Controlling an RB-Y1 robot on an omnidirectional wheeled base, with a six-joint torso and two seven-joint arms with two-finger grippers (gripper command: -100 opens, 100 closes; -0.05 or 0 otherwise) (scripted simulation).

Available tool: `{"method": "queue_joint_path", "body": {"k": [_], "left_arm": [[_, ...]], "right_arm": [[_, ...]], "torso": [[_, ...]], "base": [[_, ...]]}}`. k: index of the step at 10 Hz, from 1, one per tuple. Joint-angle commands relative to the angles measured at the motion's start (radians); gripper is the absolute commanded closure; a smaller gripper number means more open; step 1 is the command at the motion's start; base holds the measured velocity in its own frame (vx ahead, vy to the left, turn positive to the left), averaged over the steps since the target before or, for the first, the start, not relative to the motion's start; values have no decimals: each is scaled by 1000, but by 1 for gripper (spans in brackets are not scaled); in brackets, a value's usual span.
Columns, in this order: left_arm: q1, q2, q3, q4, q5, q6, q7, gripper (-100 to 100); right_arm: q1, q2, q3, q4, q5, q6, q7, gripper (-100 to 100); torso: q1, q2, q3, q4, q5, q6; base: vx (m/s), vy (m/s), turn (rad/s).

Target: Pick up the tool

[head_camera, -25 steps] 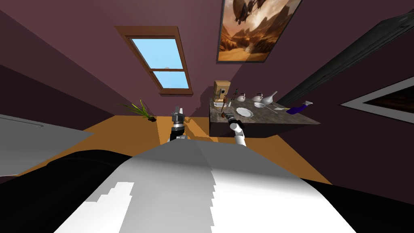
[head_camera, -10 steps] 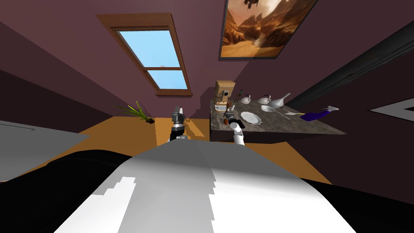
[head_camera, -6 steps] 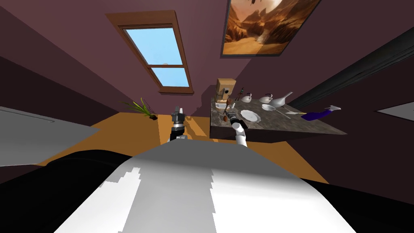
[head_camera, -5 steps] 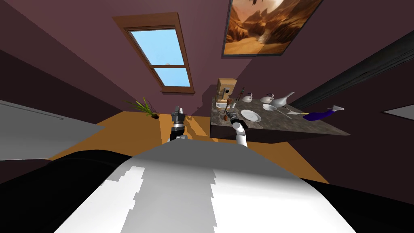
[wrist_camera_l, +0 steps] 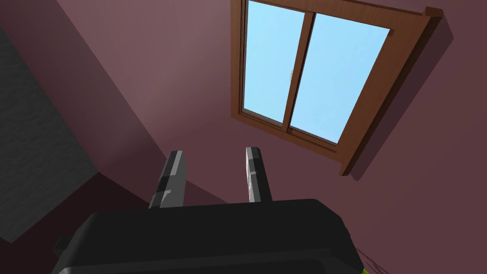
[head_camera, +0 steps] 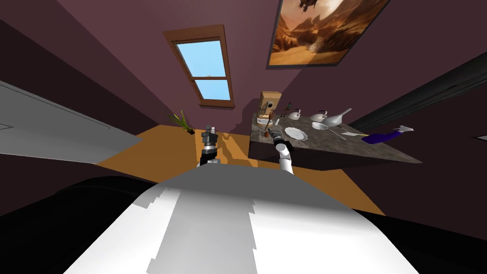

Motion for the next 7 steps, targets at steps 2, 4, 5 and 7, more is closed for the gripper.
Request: {"method": "queue_joint_path", "body": {"k": [2,4,5,7], "left_arm": [[0,0,0,0,0,0,0,0],[1,0,0,0,0,0,0,0],[1,0,0,0,0,0,0,0],[1,0,0,0,0,0,0,0]], "right_arm": [[-1,-11,1,-4,-19,-27,-5,-100],[5,-7,22,8,-4,-40,14,-100],[11,-2,39,18,10,-49,30,-100],[24,13,78,37,40,-69,64,-100]], "torso": [[-2,0,0,0,0,0],[-3,-17,-9,-3,-1,1],[-2,-22,-12,-5,-1,0],[3,-28,-16,-6,1,0]], "base": [[-122,-49,151],[133,-36,-102],[168,33,-137],[249,45,-206]]}}
